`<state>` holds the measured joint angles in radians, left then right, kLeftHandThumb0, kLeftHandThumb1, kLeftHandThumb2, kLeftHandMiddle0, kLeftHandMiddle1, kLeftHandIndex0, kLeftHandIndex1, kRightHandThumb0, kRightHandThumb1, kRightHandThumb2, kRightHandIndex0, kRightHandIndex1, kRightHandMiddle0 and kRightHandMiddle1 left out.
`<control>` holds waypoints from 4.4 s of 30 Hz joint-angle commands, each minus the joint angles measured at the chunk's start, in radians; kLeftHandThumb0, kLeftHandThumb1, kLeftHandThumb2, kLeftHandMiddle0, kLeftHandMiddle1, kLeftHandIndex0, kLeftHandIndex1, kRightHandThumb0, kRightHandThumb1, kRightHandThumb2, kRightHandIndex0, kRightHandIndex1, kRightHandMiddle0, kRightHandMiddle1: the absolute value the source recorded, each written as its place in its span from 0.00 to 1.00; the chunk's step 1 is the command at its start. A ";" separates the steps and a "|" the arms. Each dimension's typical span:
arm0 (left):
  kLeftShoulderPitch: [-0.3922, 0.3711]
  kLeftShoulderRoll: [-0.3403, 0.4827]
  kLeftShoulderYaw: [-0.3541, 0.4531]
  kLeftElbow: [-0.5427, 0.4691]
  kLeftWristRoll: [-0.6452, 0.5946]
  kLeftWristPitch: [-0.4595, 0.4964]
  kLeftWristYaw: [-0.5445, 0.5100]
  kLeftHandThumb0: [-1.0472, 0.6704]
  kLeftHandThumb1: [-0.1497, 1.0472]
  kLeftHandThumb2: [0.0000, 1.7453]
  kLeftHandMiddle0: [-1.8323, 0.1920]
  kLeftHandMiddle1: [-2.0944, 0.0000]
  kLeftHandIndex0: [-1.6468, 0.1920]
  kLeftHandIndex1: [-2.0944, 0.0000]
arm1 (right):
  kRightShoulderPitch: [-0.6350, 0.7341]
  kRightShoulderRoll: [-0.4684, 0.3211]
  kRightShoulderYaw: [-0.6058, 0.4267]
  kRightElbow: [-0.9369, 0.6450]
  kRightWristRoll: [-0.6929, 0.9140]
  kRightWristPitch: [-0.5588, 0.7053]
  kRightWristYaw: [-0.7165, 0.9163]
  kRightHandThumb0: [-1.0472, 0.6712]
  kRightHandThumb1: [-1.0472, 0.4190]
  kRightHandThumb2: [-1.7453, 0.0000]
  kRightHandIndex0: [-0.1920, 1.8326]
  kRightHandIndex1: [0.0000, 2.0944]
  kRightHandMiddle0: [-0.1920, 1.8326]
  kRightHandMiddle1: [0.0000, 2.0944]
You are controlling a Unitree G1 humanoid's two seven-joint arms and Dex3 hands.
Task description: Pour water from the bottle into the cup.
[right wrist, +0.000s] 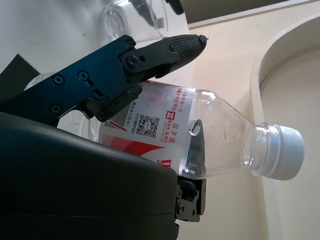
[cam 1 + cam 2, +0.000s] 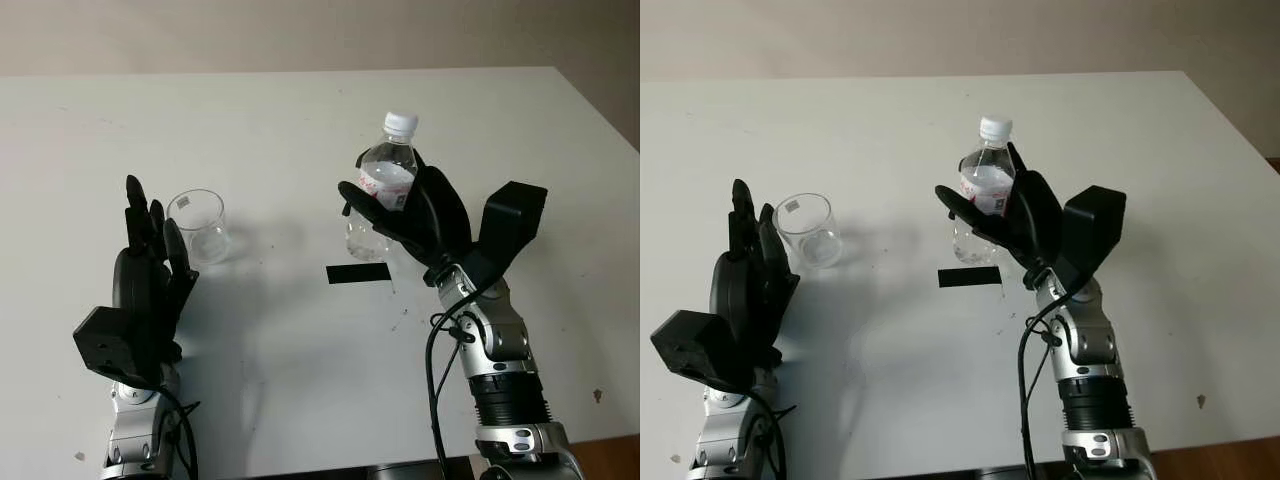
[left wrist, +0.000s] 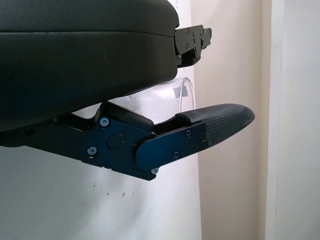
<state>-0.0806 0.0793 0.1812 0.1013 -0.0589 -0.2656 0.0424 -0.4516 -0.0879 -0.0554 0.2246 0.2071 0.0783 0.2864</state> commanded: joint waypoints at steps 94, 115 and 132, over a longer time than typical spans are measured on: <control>0.012 0.014 0.006 -0.016 0.002 -0.009 -0.003 0.16 1.00 0.42 1.00 0.85 0.96 1.00 | 0.093 -0.084 0.089 0.166 -0.159 -0.293 0.145 0.26 0.01 0.97 0.11 0.07 0.03 0.17; 0.011 0.015 0.005 -0.019 0.002 -0.002 -0.007 0.16 1.00 0.41 1.00 0.86 0.96 1.00 | 0.085 -0.124 0.054 0.151 -0.087 -0.217 0.197 0.05 0.05 0.97 0.00 0.00 0.00 0.00; -0.002 0.015 0.004 -0.003 -0.009 -0.012 -0.015 0.17 1.00 0.42 1.00 0.87 0.96 1.00 | 0.132 -0.109 0.054 0.144 -0.157 -0.360 0.065 0.01 0.05 0.97 0.00 0.00 0.00 0.00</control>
<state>-0.0778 0.0904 0.1824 0.0980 -0.0667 -0.2695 0.0316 -0.3378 -0.1998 -0.0030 0.3877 0.0543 -0.2627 0.3582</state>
